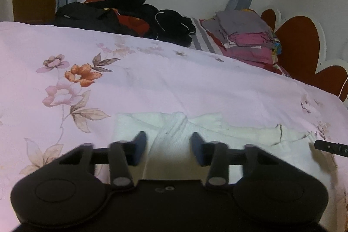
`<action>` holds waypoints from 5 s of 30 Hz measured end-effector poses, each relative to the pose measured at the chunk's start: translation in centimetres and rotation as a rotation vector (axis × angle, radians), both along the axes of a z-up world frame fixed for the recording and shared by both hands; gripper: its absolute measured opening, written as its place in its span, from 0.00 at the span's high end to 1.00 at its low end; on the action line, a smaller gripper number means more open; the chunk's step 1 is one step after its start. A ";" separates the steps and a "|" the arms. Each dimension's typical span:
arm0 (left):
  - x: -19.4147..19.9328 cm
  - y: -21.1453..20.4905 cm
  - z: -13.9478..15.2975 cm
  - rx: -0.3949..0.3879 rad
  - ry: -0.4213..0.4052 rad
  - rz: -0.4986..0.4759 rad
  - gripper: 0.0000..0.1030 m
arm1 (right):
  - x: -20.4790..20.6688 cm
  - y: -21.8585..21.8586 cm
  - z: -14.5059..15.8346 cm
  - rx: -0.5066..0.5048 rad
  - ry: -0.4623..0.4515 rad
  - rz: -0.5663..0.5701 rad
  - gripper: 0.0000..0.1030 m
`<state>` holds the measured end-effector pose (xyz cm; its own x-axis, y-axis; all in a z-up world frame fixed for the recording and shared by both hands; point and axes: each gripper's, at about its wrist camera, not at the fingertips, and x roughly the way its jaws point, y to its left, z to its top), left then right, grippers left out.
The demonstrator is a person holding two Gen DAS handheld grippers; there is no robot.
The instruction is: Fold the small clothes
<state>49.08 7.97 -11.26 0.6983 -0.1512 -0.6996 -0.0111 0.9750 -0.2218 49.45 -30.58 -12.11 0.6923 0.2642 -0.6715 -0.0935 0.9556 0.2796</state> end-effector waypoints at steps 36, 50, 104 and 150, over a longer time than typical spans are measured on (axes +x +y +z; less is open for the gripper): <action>-3.6 1.2 1.5 0.091 -0.110 0.135 0.71 | -0.3 0.2 0.2 -0.025 -0.057 -0.053 0.76; -9.1 -4.7 -0.5 0.102 -0.059 -0.072 0.69 | -6.6 9.0 0.1 -0.067 -0.064 0.202 0.73; -17.6 -3.6 -0.9 0.137 0.060 -0.077 0.54 | -17.4 5.4 -1.6 -0.226 0.085 0.046 0.72; -16.3 0.3 -6.1 -0.677 0.011 0.320 0.61 | -10.7 15.2 0.7 -0.112 -0.023 0.130 0.69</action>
